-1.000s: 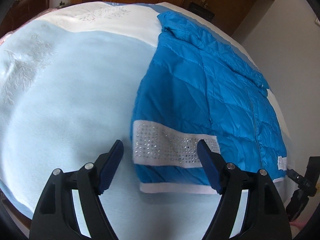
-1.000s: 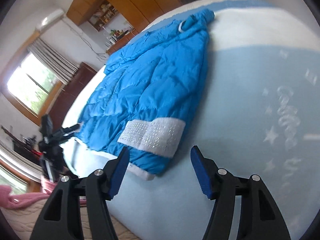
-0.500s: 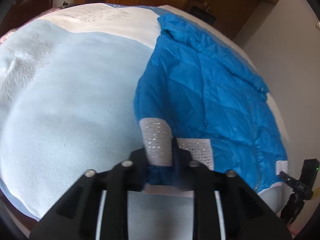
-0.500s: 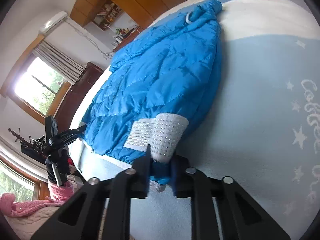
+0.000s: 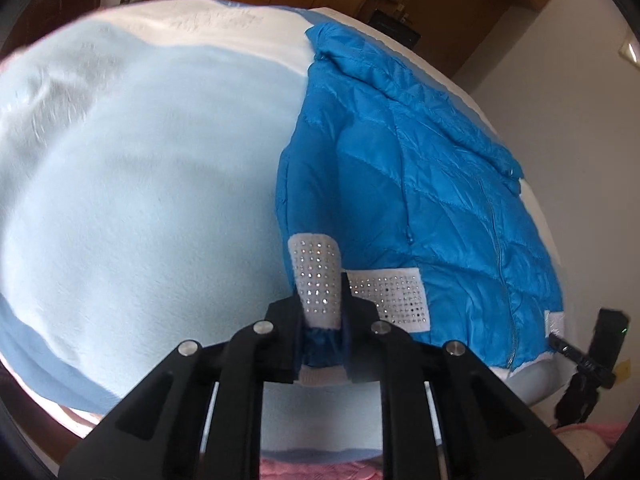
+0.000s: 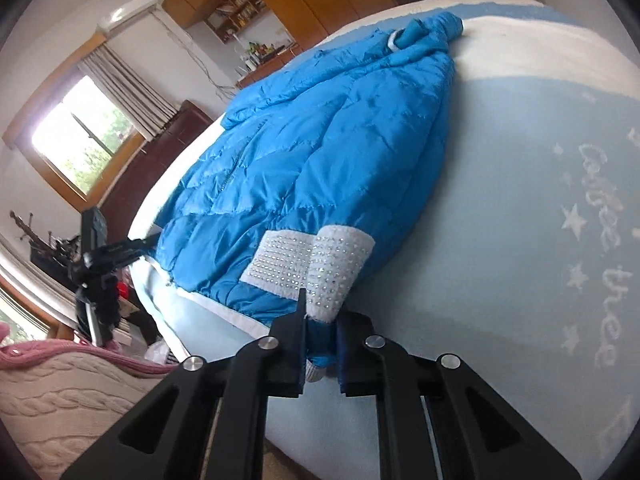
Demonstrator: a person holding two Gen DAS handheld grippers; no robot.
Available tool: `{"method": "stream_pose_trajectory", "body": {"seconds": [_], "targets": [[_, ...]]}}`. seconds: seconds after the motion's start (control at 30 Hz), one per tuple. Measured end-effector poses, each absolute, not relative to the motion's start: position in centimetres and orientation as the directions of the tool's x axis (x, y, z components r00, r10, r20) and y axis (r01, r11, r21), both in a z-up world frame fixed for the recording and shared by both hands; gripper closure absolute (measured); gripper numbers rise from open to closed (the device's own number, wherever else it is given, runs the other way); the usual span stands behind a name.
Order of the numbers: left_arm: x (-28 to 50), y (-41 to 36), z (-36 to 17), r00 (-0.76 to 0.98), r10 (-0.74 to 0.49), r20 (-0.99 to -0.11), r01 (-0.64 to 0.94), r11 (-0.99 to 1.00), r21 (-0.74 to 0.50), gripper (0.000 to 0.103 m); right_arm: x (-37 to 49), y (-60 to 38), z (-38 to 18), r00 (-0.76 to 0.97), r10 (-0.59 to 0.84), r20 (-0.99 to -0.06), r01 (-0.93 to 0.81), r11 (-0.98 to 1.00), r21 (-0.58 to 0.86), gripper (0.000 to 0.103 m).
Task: Fold large clothes
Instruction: 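Grasp the hem with both tools and lift it toward the collar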
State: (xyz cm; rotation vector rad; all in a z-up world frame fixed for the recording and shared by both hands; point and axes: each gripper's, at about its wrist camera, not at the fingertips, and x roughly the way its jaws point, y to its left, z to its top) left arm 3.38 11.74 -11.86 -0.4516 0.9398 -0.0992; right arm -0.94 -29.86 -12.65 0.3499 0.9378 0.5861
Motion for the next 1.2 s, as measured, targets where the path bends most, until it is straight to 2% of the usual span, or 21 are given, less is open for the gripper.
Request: {"method": "stream_pose_trajectory", "body": {"seconds": [0.13,0.23,0.47,0.6,0.93,1.2], "targets": [[3.8,11.7,-10.2,0.639,-0.291,-0.712,-0.08,0.895,-0.438,0.092,-1.1,-30.3,-10.6,0.488,0.643,-0.591,-0.363,0.765,0.533,0.093],[4.0,12.0,-7.4,0.694,-0.347,-0.63,-0.023,0.865,-0.502,0.092,-1.0,-30.7,-7.3,0.525,0.661,-0.537,-0.417,0.749,0.515,0.094],[8.9,11.8,-0.9,0.759,-0.411,-0.506,0.079,0.829,-0.554,0.093,3.1,-30.6,-0.5,0.568,0.655,-0.499,-0.462,0.755,0.465,0.094],[13.1,11.4,1.8,0.765,-0.422,-0.487,0.111,0.831,-0.545,0.093,6.2,-31.0,2.2,0.578,0.634,-0.513,-0.444,0.773,0.454,0.094],[25.9,10.4,5.7,0.772,-0.449,-0.45,0.136,0.809,-0.572,0.093,19.4,-33.8,6.4,0.574,0.645,-0.504,-0.323,0.745,0.584,0.094],[37.3,9.1,3.3,0.733,-0.401,-0.55,0.045,0.835,-0.548,0.093,29.9,-34.7,4.6,0.548,0.634,-0.545,-0.212,0.736,0.643,0.094]]}}
